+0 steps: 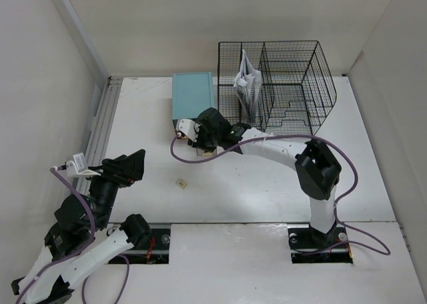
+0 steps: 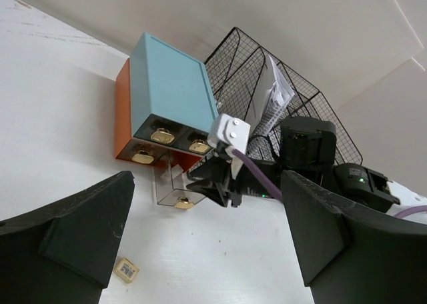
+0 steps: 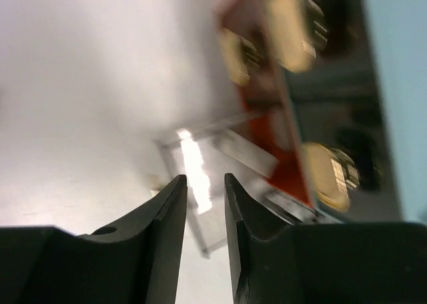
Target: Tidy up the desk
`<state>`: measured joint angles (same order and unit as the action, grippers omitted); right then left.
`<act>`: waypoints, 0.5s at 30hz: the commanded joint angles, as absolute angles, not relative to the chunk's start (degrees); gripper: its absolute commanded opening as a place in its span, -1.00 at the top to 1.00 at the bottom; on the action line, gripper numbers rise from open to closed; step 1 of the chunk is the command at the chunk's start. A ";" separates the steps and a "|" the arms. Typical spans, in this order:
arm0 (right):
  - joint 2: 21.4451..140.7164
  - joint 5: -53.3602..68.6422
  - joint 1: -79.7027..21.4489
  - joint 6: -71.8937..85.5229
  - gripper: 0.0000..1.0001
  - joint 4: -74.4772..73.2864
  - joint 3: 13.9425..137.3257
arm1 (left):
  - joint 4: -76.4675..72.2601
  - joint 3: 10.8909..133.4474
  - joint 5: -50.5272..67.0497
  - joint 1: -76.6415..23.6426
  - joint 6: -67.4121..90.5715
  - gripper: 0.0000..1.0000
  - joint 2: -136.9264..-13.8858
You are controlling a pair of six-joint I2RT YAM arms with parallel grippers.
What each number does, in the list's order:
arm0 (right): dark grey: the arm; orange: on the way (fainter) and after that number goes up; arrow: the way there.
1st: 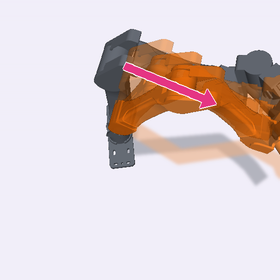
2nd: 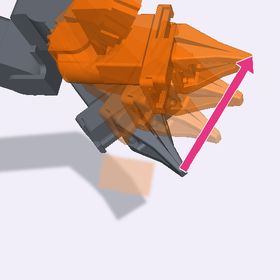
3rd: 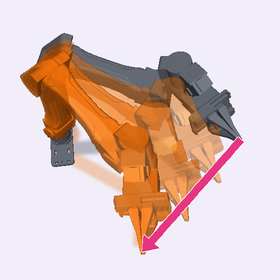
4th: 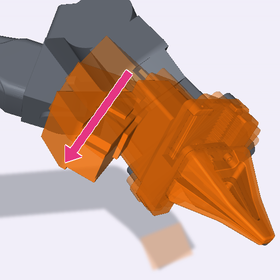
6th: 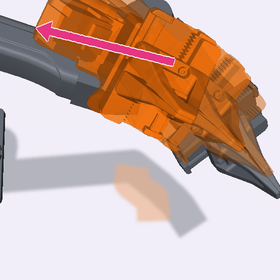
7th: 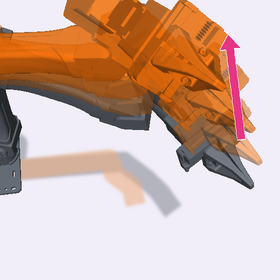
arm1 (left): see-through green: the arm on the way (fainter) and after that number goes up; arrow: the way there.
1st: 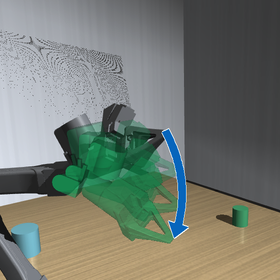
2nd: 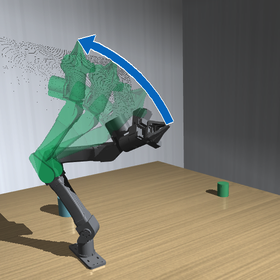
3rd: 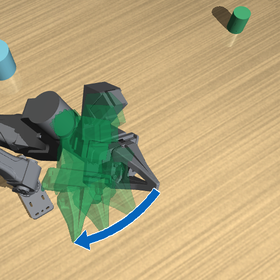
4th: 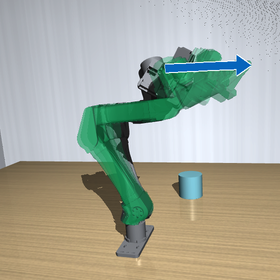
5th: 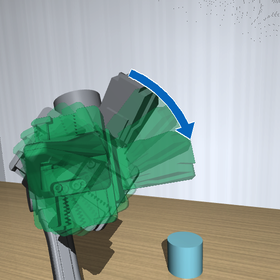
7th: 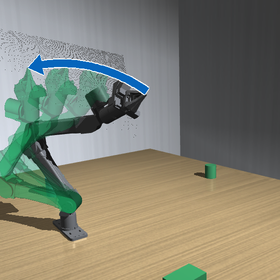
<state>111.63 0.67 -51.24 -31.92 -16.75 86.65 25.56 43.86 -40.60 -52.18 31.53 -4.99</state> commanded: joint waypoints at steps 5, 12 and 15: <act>109.86 31.38 -55.10 -30.85 0.26 -24.16 89.74 | 23.73 43.77 -41.04 -52.47 31.11 -0.82 -3.78; 116.54 24.61 -59.41 -25.06 0.12 -21.98 89.74 | 23.73 43.77 -41.04 -52.47 31.11 -0.82 -2.72; 117.60 21.01 -59.41 -21.37 0.02 -20.22 90.26 | 23.73 43.77 -41.04 -52.47 31.11 -0.82 -2.20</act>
<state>117.14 23.53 -60.36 -26.04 -22.17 88.05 25.58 43.86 -40.64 -52.18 31.53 -3.20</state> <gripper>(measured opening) 0.474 0.906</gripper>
